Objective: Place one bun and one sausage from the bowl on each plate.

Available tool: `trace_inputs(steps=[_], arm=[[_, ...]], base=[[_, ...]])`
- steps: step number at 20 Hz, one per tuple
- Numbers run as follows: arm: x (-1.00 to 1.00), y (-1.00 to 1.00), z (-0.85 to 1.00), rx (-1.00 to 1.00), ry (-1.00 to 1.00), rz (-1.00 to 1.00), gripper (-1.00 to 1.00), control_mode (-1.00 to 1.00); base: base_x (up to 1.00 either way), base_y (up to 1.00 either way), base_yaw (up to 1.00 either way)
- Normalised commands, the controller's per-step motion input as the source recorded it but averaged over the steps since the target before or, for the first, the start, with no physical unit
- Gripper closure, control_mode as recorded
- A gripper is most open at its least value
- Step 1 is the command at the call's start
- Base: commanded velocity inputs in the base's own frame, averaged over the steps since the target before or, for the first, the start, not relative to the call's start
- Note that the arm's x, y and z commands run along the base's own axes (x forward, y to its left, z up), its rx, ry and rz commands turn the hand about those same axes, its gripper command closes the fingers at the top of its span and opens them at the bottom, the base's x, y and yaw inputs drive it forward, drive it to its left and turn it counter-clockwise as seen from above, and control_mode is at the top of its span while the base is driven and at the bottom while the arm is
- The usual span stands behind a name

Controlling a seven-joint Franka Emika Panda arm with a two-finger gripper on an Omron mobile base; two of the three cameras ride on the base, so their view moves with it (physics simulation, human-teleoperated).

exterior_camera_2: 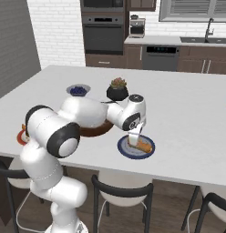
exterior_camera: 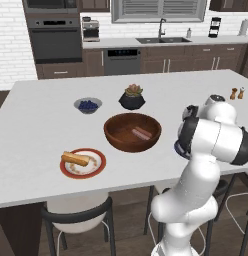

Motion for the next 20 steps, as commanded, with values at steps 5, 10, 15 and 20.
trace_inputs(steps=[5,10,15,20], arm=[[-0.49,0.45,1.00,-0.01,-0.25,0.11,-1.00,-1.00],[-0.23,0.91,1.00,-0.18,-0.06,0.49,-1.00,-1.00],[-0.08,0.98,0.89,-0.24,-0.12,0.56,-1.00,-1.00],[-0.02,0.79,0.48,-0.24,-0.04,0.63,-1.00,-1.00]], base=[[0.00,0.00,0.00],[0.00,0.00,0.00],[0.00,0.00,0.00],[0.00,0.00,0.00]])
